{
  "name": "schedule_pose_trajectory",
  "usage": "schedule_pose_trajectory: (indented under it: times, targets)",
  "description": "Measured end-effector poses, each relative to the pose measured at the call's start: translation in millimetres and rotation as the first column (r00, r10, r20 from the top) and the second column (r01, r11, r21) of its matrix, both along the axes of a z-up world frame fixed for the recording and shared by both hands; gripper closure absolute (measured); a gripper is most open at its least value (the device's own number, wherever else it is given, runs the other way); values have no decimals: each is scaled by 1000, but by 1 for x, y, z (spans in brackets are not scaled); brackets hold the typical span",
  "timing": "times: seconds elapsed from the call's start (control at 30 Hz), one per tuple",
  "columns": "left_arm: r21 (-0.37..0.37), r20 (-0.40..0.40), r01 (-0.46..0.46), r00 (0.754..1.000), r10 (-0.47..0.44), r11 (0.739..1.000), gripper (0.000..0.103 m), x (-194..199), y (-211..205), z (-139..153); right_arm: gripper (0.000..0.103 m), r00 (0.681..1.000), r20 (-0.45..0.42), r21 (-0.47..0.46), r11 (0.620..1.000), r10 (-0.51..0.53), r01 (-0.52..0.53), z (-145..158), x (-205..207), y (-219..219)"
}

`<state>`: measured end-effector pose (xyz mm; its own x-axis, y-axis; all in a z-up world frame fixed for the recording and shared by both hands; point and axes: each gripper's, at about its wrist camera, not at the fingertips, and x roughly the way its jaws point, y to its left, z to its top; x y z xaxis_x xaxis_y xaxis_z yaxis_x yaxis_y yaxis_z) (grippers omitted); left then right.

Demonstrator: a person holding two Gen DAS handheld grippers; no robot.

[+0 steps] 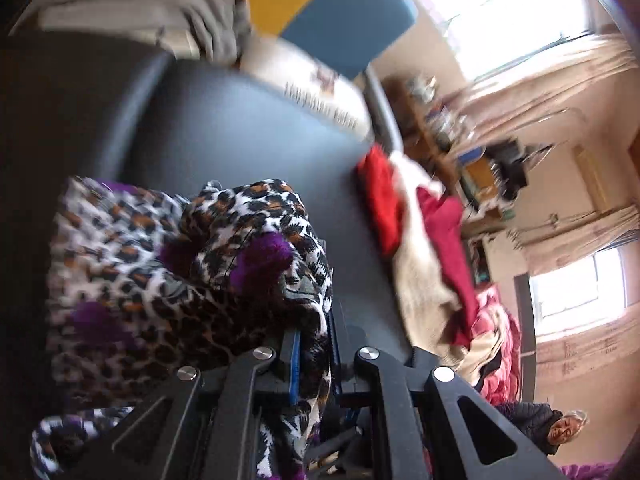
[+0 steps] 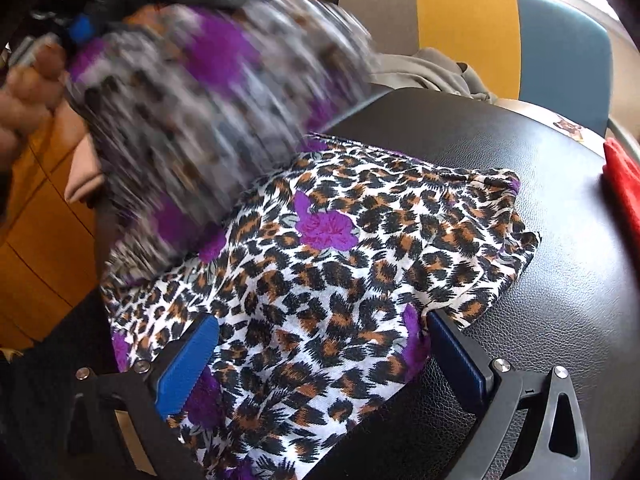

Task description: Fold clothes

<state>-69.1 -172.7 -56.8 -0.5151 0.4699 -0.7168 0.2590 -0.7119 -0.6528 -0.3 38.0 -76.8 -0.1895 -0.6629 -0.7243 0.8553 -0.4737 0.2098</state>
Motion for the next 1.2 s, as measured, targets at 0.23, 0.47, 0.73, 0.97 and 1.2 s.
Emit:
schedule_pose_trajectory:
  times: [0.23, 0.47, 0.73, 0.97, 1.2]
  targets:
    - [127, 128, 101, 985, -117, 987, 76, -20, 34, -46, 0, 1000, 21, -48, 999, 2, -1, -3, -12, 11]
    - [242, -29, 176, 984, -174, 954, 54, 9, 17, 9, 0, 1000, 24, -69, 998, 0, 2, -5, -17, 17]
    - [8, -118, 9, 993, -8, 1000, 51, 90, -67, 27, 0, 996, 26, -36, 996, -83, 84, 5, -8, 37]
    - [-73, -140, 25, 990, -35, 997, 50, 147, -81, -15, 0, 978, -196, 3, 997, 71, -72, 81, 37, 20]
    - [-334, -183, 191, 948, -262, 923, 46, 153, -30, -16, 22, 954, -165, 202, 956, 249, -214, 79, 40, -73]
